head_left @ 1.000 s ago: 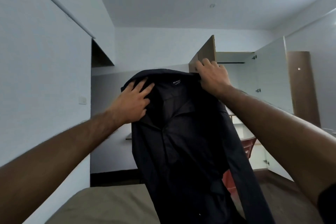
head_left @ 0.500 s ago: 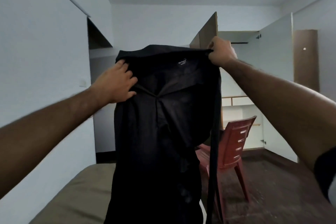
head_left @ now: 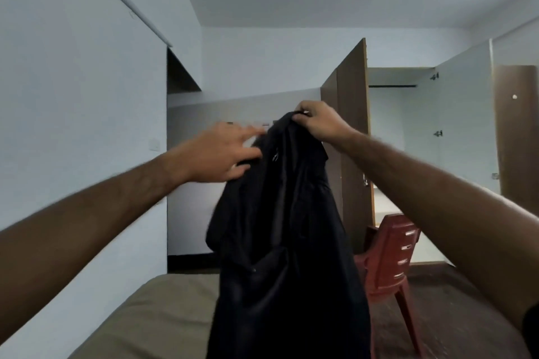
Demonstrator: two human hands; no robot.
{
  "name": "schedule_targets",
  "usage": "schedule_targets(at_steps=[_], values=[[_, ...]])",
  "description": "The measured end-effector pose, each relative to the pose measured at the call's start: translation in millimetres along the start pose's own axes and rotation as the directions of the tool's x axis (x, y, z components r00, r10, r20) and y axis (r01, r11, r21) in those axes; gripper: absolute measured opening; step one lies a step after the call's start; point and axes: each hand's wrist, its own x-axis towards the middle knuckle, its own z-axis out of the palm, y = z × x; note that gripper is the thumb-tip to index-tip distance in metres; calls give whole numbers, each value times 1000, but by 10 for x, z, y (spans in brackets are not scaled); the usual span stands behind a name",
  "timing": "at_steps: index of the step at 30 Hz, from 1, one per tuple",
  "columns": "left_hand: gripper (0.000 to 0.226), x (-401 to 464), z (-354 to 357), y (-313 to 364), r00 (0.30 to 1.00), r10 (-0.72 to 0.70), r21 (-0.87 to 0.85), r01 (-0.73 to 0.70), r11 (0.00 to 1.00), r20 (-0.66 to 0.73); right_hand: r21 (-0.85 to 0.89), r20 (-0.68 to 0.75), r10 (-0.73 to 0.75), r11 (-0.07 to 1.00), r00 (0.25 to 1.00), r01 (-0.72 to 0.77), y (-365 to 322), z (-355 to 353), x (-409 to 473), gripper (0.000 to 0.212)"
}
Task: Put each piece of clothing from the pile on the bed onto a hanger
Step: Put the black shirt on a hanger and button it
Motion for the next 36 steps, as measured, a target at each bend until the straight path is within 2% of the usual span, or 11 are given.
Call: schedule_targets(at_steps=[5, 8, 10, 13, 18, 23, 27, 28, 30, 32, 36], values=[[42, -11, 143, 293, 956, -72, -128, 112, 985, 284, -383, -18, -245, 897, 969, 219, -54, 122, -45, 17], [31, -5, 161, 181, 882, -326, -388, 447, 806, 340, -837, 136, -505, 401, 852, 372, 105, 59, -112, 12], [31, 47, 148, 107, 823, -468, -503, 568, 652, 323, -878, 215, -475, 288, 853, 382, 156, 98, -197, 17], [32, 219, 130, 29, 742, -595, -538, 652, 534, 308, -837, 175, -389, 425, 905, 345, 77, 229, -255, 19], [28, 364, 164, -24, 649, -703, -471, 737, 484, 293, -892, 125, -312, 381, 942, 245, -79, 333, -246, 28], [30, 146, 241, 48, 868, -491, 42, 489, 871, 79, -459, 52, 125, 884, 991, -88, -154, 131, -60, 19], [30, -113, 294, -71, 948, -286, -312, 316, 896, 141, 116, -17, 295, 950, 955, -291, -55, 29, -4, 18], [40, -159, 263, -58, 943, -317, -514, 322, 795, 101, 283, -29, 337, 906, 941, -316, -57, 20, -6, 14], [56, -231, 168, -8, 845, -518, -889, 331, 318, 130, 567, -32, 381, 768, 924, -297, -98, -1, -13, 12], [52, -253, 114, 19, 703, -640, -942, 317, -109, 311, 678, -74, 365, 700, 928, -222, -183, -25, -28, 18], [22, -235, 72, -71, 584, -674, -876, 432, -215, 453, 418, -197, 178, 905, 964, -81, -397, -39, -111, 40]])
